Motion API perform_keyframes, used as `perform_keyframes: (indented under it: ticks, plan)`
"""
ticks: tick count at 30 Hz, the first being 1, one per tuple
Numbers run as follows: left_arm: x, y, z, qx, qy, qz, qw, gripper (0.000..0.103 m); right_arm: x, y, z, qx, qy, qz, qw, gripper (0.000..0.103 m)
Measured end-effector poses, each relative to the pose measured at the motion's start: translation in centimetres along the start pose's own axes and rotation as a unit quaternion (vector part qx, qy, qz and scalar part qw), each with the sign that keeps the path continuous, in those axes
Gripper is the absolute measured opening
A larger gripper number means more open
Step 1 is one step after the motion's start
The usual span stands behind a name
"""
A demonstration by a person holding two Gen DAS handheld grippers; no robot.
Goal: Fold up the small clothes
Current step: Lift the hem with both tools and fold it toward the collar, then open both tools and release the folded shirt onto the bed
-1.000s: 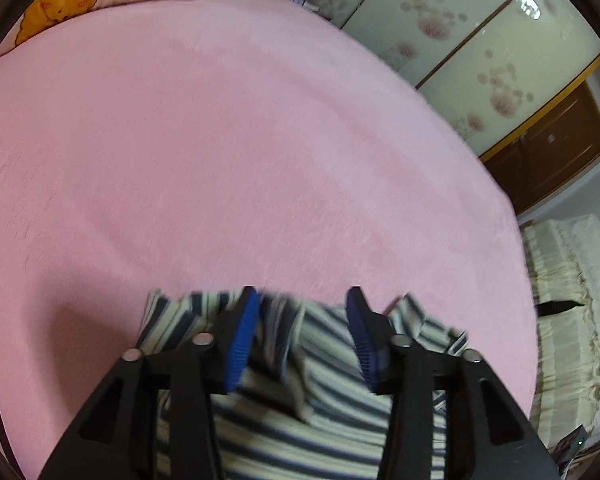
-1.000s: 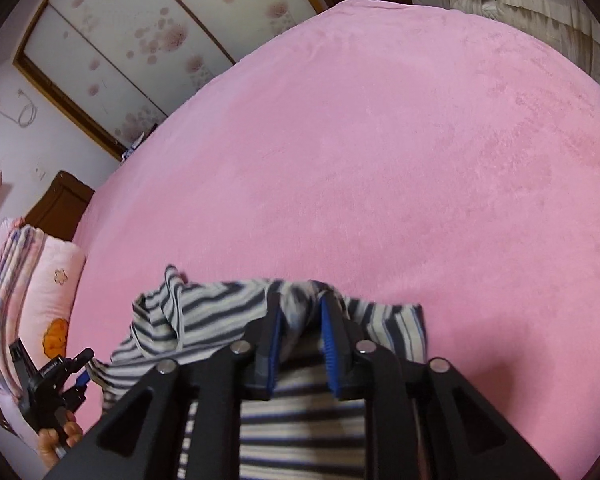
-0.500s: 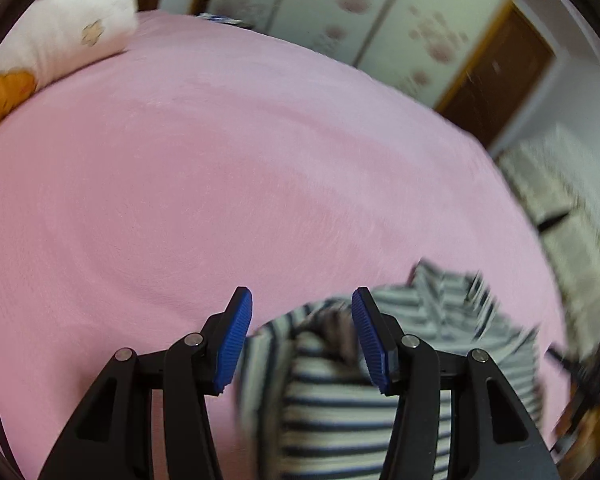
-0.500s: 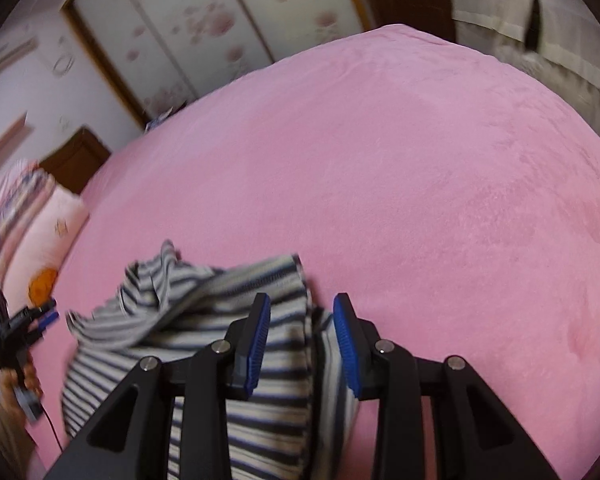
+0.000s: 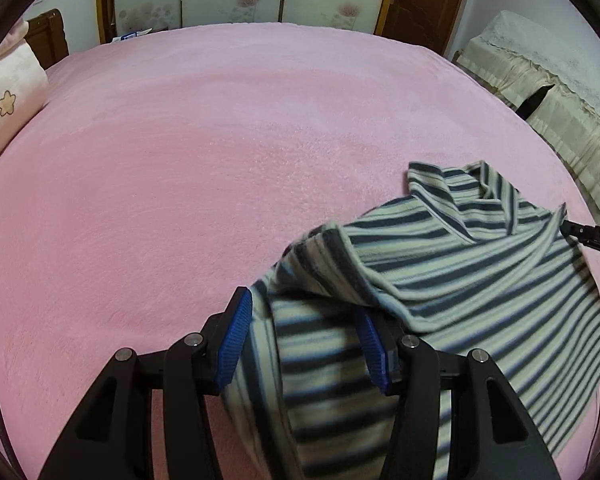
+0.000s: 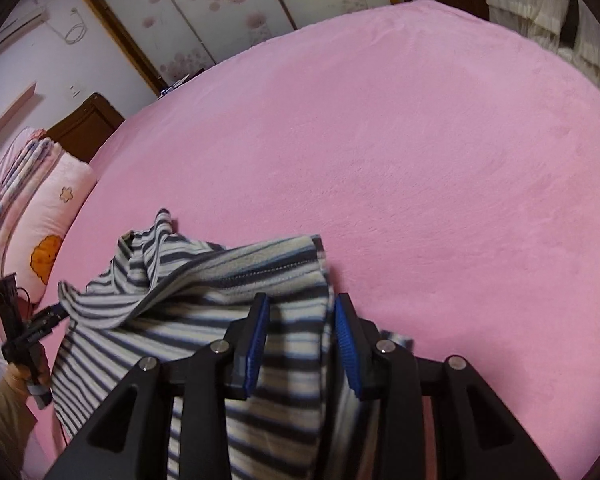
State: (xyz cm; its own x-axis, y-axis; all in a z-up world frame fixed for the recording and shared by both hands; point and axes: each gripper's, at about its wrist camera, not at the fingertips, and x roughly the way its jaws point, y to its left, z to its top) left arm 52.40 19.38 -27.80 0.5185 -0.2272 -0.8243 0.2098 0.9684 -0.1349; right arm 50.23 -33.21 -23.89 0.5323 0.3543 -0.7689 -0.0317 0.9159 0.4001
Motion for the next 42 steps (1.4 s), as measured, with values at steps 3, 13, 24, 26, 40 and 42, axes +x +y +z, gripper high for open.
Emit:
perform_keyframes:
  ticks: [3,13,24,26,40,42]
  plan:
    - [0.8,0.6,0.7,-0.019,-0.003,-0.01,0.9998,0.05,0.5,0.1,0.1,0.007,-0.008,0.01,1.0,0.034]
    - [1.8,1.1,2.6,-0.067,-0.017,0.042,0.9967,0.003,0.7,1.4,0.0,-0.039,-0.045,-0.031,0.998,0.006]
    - [-0.6,-0.1,2.3,-0.053,-0.09,0.123,0.9868,0.001,-0.7,2.2,0.2,-0.062,-0.085,-0.056,0.993,0.005]
    - [0.7,-0.6,2.3,-0.056,-0.08,0.138,0.9857,0.001,0.2,2.0,0.2,-0.061,-0.072,-0.071,0.993,0.005]
    - [-3.8,-2.6,0.9,-0.063,-0.069,0.157,0.9831,0.053,-6.6,5.1,-1.7,-0.083,-0.09,-0.111,0.986,0.021]
    - [-6.2,-4.1,-0.2,-0.054,-0.077,0.136,0.9862,0.061,-9.3,6.3,-3.4,-0.085,-0.094,-0.098,0.987,0.021]
